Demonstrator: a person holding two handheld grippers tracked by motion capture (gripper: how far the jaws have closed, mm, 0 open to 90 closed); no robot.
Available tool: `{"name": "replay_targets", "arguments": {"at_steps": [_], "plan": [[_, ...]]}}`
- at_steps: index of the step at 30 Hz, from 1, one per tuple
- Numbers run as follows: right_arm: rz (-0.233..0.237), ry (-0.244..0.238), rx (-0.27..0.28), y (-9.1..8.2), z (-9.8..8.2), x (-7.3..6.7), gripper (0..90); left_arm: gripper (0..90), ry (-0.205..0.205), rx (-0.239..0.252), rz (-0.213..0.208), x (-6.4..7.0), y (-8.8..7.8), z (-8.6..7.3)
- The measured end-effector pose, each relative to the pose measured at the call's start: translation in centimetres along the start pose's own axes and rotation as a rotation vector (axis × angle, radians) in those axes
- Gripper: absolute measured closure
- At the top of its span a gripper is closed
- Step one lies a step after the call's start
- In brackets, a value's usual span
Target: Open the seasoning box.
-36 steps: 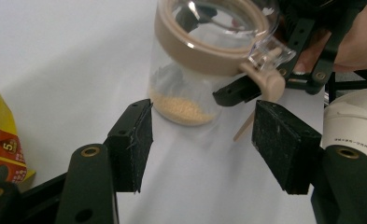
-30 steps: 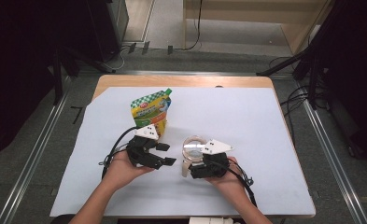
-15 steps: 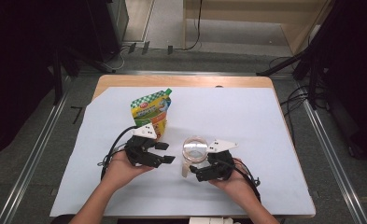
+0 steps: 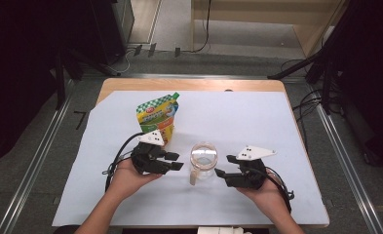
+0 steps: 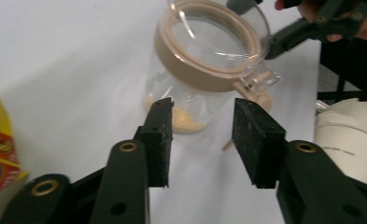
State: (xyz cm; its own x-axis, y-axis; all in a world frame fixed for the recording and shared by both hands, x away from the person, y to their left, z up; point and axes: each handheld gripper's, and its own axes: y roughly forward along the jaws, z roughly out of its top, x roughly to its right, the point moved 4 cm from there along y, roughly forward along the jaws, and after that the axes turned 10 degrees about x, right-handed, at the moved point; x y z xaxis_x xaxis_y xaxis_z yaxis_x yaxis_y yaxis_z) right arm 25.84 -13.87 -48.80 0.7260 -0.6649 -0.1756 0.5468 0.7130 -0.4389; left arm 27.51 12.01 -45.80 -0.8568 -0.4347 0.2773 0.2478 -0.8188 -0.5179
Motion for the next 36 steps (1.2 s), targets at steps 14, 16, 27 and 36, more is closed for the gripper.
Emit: {"name": "replay_targets", "arguments": {"at_steps": [14,16,27,36], "plan": [[0.056,0.004,-0.019,0.1,0.6,0.4,87.1,87.9,0.06,-0.081,-0.072,1.4,1.8,-0.3],[0.066,0.002,-0.023,0.1,0.6,0.2,90.0,88.3,0.062,-0.085,-0.067,1.4,2.1,-0.4],[0.078,-0.014,-0.043,0.3,0.5,-0.3,90.0,90.0,0.052,-0.103,-0.059,1.5,3.1,-0.6],[0.06,-0.007,-0.047,0.5,0.5,0.0,90.0,90.0,0.068,-0.124,-0.055,2.0,4.2,-0.8]]}}
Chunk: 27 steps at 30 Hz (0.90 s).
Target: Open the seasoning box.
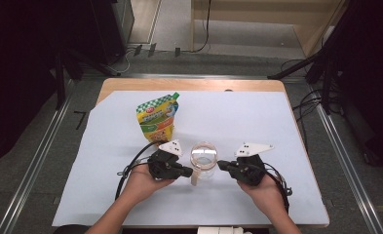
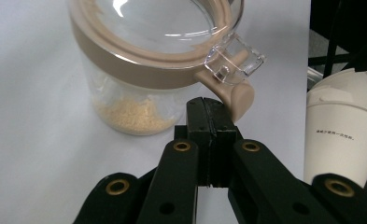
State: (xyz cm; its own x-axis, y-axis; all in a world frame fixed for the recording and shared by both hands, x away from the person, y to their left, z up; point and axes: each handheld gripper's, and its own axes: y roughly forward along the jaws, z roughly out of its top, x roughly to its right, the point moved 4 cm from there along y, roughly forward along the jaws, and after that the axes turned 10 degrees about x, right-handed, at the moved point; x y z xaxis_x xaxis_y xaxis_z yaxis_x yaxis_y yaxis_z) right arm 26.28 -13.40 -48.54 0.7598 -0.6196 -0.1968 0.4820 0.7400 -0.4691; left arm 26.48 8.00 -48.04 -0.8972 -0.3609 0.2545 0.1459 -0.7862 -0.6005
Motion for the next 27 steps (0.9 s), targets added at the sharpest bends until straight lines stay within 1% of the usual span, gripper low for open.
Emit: {"name": "replay_targets", "arguments": {"at_steps": [2,5,6,10,11,13,14,17,18,20,23,24,25,26,27], "plan": [[-0.006,0.001,0.001,0.0,0.0,0.1,90.0,90.0,0.007,0.0,-0.002,0.1,0.1,0.1],[-0.019,0.018,0.002,0.1,0.0,0.4,90.0,90.0,0.009,-0.001,-0.014,0.3,0.5,0.2],[-0.019,0.018,0.002,0.1,0.0,0.4,90.0,90.0,0.006,0.003,-0.024,0.3,0.6,0.2],[-0.033,0.021,0.01,0.3,0.0,0.7,90.0,90.0,0.011,0.002,-0.031,0.5,1.0,0.4],[-0.038,0.021,0.011,0.3,0.0,0.7,90.0,90.0,0.007,0.002,-0.038,0.6,1.1,0.4],[-0.045,0.021,0.013,0.3,0.1,0.8,90.0,90.0,0.007,0.002,-0.038,0.7,1.3,0.5],[-0.051,0.018,0.014,0.4,0.1,0.8,90.0,90.0,0.013,-0.001,-0.048,0.8,1.5,0.6],[-0.056,0.02,0.016,0.3,0.1,0.9,90.0,90.0,0.012,0.002,-0.05,1.0,1.7,0.7],[-0.063,0.021,0.016,0.3,0.0,1.0,90.0,90.0,0.019,0.001,-0.057,1.1,1.9,0.9],[-0.065,0.021,0.016,0.3,0.0,1.0,90.0,90.0,0.023,0.001,-0.058,1.2,2.1,0.9],[-0.068,0.025,0.015,0.2,0.0,1.0,90.0,90.0,0.03,0.004,-0.071,1.4,2.4,1.1],[-0.069,0.023,0.018,0.2,0.0,1.1,90.0,90.0,0.026,0.009,-0.072,1.5,2.6,1.2],[-0.071,0.026,0.018,0.0,-0.1,1.1,90.0,90.0,0.027,0.012,-0.084,1.6,2.8,1.3],[-0.071,0.026,0.018,0.0,-0.1,1.1,90.0,90.0,0.027,0.012,-0.084,1.6,2.8,1.3],[-0.071,0.035,0.019,-0.2,-0.1,1.1,90.0,90.0,0.027,0.011,-0.085,1.7,2.8,1.4]]}}
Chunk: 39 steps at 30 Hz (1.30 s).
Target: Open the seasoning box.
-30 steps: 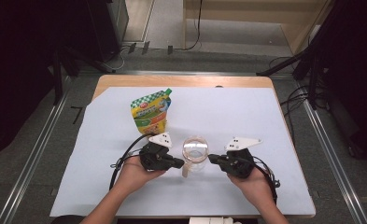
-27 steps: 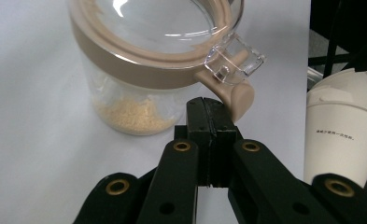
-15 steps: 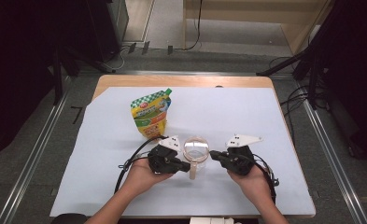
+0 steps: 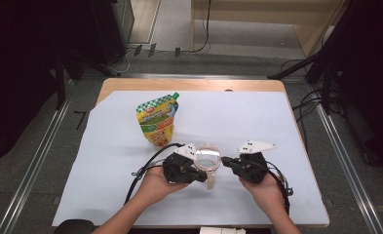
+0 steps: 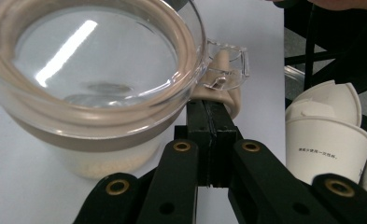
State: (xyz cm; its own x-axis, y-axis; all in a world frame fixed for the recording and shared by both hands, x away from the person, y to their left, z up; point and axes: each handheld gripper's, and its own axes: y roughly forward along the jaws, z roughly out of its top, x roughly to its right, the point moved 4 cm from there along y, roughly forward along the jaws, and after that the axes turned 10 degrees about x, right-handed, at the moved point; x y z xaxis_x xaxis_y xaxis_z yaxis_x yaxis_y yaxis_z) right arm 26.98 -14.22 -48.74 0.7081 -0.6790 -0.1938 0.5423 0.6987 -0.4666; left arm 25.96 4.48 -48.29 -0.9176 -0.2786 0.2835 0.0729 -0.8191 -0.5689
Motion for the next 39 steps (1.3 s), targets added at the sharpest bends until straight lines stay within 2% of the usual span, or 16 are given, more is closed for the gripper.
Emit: {"name": "replay_targets", "arguments": {"at_steps": [3,10,12,15,21,28,32,34,39], "plan": [[0.003,0.017,-0.004,-0.2,0.0,0.0,90.0,90.0,-0.001,0.01,-0.01,0.2,0.1,0.2],[0.004,0.008,0.004,-1.0,0.1,-0.3,90.0,88.3,-0.011,0.014,-0.022,0.2,-0.4,0.3],[0.008,0.012,0.007,-1.4,0.1,-0.6,90.0,85.5,-0.03,0.024,-0.031,0.2,-0.8,0.4],[0.02,-0.007,0.009,-2.1,0.0,-1.5,90.0,81.8,-0.029,0.023,-0.007,0.3,-1.4,0.3],[0.045,0.0,0.009,-2.6,-0.2,-2.5,90.0,76.8,-0.06,0.035,-0.009,0.2,-2.9,0.3],[0.103,-0.001,-0.007,-2.8,-0.8,-4.5,90.0,70.9,-0.084,0.044,0.01,-1.1,-4.8,-0.2],[0.123,-0.006,-0.019,-2.6,-1.0,-5.1,90.0,67.8,-0.096,0.057,0.024,-1.6,-5.4,-0.3],[0.133,-0.006,-0.025,-2.8,-1.2,-5.5,90.0,64.9,-0.086,0.056,0.041,-1.8,-5.8,-0.4],[0.154,-0.023,-0.025,-2.6,-1.3,-6.4,90.0,57.5,-0.085,0.07,0.052,-2.1,-6.0,-0.4]]}}
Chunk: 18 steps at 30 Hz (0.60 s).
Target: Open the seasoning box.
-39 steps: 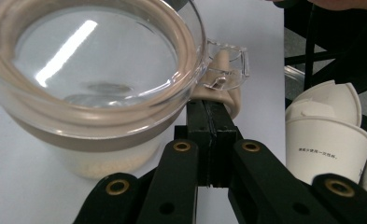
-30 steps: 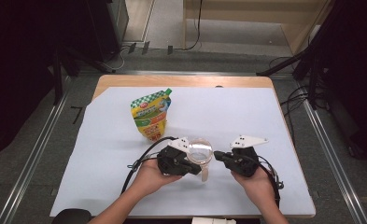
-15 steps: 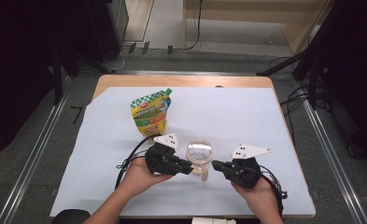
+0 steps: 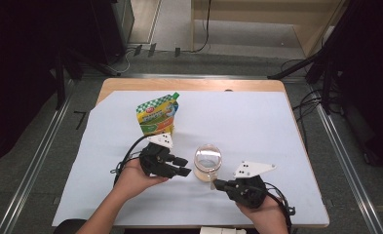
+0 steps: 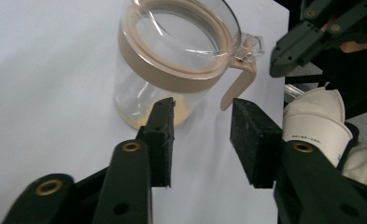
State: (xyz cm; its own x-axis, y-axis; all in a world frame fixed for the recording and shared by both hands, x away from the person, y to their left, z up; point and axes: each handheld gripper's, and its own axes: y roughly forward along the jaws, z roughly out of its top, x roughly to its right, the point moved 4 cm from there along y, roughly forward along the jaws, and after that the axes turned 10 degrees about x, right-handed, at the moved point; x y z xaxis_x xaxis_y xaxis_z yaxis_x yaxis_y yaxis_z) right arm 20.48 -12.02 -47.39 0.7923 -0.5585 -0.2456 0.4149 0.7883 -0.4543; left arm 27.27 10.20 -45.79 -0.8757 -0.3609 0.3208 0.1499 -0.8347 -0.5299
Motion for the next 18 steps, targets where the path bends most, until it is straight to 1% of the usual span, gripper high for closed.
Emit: {"name": "replay_targets", "arguments": {"at_steps": [2,4,6,7,9,14,16,18], "plan": [[0.006,-0.004,-0.006,0.2,-0.1,-0.1,90.0,55.8,-0.004,0.006,0.006,-0.2,-0.1,0.0],[0.019,-0.009,-0.022,0.7,-0.2,-0.4,90.0,51.1,-0.023,0.012,-0.006,-0.3,-0.2,0.1],[0.026,-0.018,-0.033,1.3,-0.3,-0.7,90.0,48.6,-0.027,0.022,-0.011,-0.3,-0.2,0.2],[0.03,-0.019,-0.046,1.8,-0.4,-0.9,90.0,46.1,-0.036,0.029,-0.016,-0.4,-0.2,0.2],[0.032,-0.027,-0.05,2.0,-0.4,-1.0,90.0,45.2,-0.041,0.032,-0.017,-0.4,-0.2,0.2],[0.015,-0.028,-0.072,2.9,-0.7,-0.6,90.0,42.6,-0.033,0.037,-0.01,-0.3,-0.1,0.3],[0.017,-0.017,-0.082,3.0,-0.8,-0.4,90.0,42.0,-0.023,0.035,-0.006,-0.3,-0.1,0.2],[0.01,-0.024,-0.086,3.1,-0.9,-0.5,90.0,41.5,-0.022,0.036,-0.004,-0.3,-0.1,0.2]]}}
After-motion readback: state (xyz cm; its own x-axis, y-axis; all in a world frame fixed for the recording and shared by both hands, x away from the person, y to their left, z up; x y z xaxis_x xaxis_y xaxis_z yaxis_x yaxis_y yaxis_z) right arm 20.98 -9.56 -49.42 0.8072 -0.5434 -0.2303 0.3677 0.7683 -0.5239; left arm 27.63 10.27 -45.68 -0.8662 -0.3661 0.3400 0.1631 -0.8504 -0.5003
